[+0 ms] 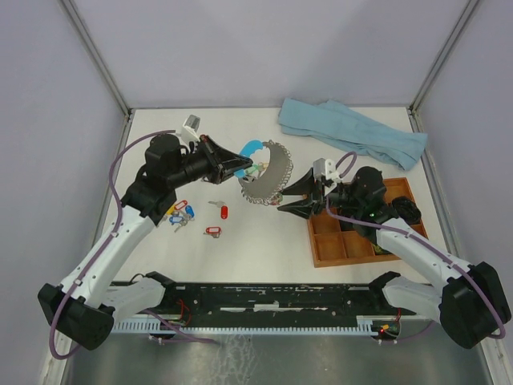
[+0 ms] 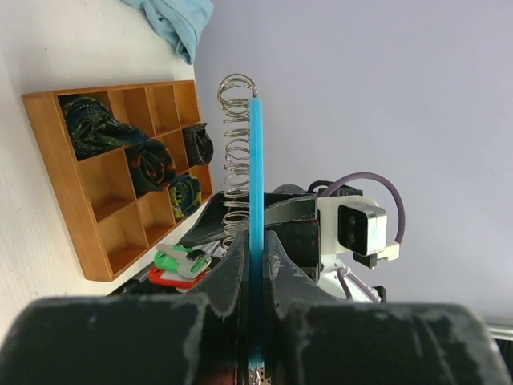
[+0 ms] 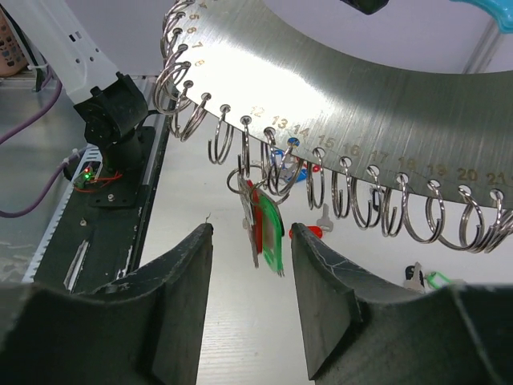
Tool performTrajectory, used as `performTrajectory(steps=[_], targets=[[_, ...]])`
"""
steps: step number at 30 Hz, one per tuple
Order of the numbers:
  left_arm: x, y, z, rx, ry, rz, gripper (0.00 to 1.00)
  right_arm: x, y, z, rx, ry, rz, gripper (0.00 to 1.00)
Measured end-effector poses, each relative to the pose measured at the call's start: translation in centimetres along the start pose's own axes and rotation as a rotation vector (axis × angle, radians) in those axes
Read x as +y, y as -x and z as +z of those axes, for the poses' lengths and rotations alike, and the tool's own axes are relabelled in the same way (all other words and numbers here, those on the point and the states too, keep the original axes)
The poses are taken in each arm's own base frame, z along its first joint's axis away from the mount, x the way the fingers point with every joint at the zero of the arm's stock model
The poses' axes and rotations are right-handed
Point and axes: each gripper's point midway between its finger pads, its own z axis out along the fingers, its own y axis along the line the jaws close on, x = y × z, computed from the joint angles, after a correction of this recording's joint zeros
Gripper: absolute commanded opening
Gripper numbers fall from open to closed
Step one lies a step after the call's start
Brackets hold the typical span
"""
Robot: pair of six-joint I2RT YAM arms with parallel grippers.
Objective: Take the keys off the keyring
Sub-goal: Pick up the key from the keyring.
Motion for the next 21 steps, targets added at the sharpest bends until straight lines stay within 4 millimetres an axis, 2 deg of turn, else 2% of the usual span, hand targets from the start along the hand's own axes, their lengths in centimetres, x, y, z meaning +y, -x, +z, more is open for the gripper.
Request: performTrajectory(steps=[13, 21], targets=[[-1.1, -1.0, -0.8, 0.048, -0.061, 0.061, 0.03, 0.2, 0.2, 0.1, -0.007, 0.012, -0.012, 0.37], [-1.6, -1.3, -0.9, 0.070, -0.087, 0.080, 0.03, 0.3, -0.3, 0.1, 0.008, 0.010, 0.007, 0.32]])
